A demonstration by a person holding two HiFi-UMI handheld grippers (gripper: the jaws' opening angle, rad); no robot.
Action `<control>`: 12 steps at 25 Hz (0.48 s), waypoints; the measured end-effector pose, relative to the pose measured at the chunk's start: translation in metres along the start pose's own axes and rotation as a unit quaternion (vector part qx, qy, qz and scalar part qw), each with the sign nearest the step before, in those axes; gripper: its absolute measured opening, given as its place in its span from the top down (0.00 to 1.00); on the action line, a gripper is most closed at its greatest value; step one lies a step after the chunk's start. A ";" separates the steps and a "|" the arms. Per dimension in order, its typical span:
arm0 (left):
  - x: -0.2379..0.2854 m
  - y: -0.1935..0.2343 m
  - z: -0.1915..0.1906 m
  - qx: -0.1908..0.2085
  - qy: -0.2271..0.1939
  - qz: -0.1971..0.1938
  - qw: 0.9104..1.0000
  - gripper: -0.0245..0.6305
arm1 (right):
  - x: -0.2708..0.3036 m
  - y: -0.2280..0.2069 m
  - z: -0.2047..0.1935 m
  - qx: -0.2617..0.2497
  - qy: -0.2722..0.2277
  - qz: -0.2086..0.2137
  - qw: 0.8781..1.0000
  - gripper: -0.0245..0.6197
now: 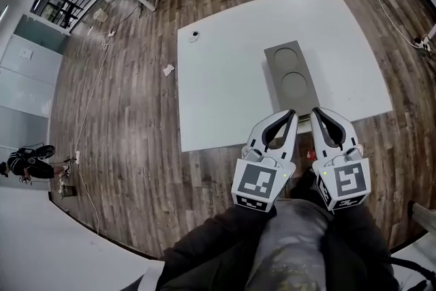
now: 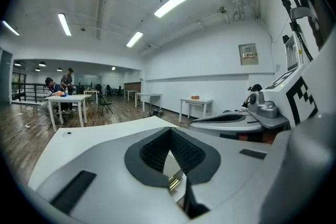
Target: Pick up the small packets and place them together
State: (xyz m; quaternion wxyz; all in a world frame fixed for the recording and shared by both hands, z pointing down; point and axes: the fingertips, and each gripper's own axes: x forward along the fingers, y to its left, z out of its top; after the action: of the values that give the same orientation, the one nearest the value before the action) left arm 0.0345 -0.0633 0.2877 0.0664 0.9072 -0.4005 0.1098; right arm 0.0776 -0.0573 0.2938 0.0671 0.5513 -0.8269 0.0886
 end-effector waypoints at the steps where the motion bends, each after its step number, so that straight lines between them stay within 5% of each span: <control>1: 0.000 0.004 0.003 0.001 -0.005 0.003 1.000 0.96 | 0.003 0.000 0.003 -0.003 -0.003 0.000 1.000 0.95; 12: 0.004 0.024 0.016 0.010 -0.026 -0.020 0.999 0.96 | 0.017 0.003 0.022 -0.021 -0.019 -0.029 0.999 0.95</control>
State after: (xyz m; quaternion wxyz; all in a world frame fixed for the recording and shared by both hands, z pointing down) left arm 0.0221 -0.0855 0.2737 0.0489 0.9184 -0.3825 0.0886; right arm 0.0682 -0.0767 0.2763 0.0654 0.5754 -0.8131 0.0586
